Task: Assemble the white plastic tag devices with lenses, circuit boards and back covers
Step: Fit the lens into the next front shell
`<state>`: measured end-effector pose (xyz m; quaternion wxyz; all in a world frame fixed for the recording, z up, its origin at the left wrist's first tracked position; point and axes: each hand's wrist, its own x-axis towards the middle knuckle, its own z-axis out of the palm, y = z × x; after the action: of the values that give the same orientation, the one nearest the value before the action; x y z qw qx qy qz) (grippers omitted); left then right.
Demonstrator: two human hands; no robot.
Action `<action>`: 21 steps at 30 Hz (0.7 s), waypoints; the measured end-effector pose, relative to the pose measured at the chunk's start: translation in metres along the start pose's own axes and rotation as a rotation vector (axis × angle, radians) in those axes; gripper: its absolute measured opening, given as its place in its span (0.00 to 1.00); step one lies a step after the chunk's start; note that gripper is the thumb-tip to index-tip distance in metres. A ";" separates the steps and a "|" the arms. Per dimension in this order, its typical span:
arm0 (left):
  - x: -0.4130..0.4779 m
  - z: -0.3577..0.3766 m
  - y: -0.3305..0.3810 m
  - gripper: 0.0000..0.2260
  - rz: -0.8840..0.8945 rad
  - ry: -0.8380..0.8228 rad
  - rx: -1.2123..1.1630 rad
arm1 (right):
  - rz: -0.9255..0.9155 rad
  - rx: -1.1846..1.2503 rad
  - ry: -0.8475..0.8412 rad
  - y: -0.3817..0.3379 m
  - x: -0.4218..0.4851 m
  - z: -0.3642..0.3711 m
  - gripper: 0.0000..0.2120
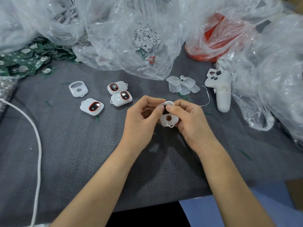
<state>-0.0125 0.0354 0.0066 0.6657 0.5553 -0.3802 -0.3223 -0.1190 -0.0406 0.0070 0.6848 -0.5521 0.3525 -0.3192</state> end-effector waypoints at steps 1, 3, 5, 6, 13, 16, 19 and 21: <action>0.000 0.000 0.000 0.07 -0.003 0.002 -0.006 | -0.008 -0.015 0.006 0.001 0.000 0.000 0.05; 0.000 0.000 -0.001 0.07 -0.005 -0.001 -0.001 | -0.021 -0.044 0.027 0.001 0.000 0.001 0.05; 0.001 -0.001 -0.002 0.08 -0.011 -0.009 0.012 | -0.025 -0.074 0.045 0.002 0.000 0.002 0.06; 0.001 -0.001 -0.002 0.09 -0.014 -0.012 0.015 | -0.025 -0.088 0.045 0.002 0.000 0.001 0.05; 0.002 -0.004 -0.006 0.11 -0.010 -0.034 0.060 | -0.018 -0.125 0.008 0.001 0.000 0.000 0.05; 0.002 -0.004 -0.008 0.12 -0.014 -0.037 0.082 | -0.019 -0.149 -0.003 0.001 0.000 0.000 0.05; 0.002 -0.003 -0.008 0.11 -0.014 -0.040 0.093 | -0.016 -0.155 0.010 0.001 0.001 0.000 0.05; 0.002 -0.002 -0.007 0.08 -0.011 -0.032 0.087 | -0.022 -0.134 0.017 0.002 0.001 -0.001 0.04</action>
<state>-0.0096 0.0336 0.0003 0.6329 0.5809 -0.4012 -0.3179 -0.1189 -0.0416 0.0044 0.6398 -0.5979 0.3726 -0.3071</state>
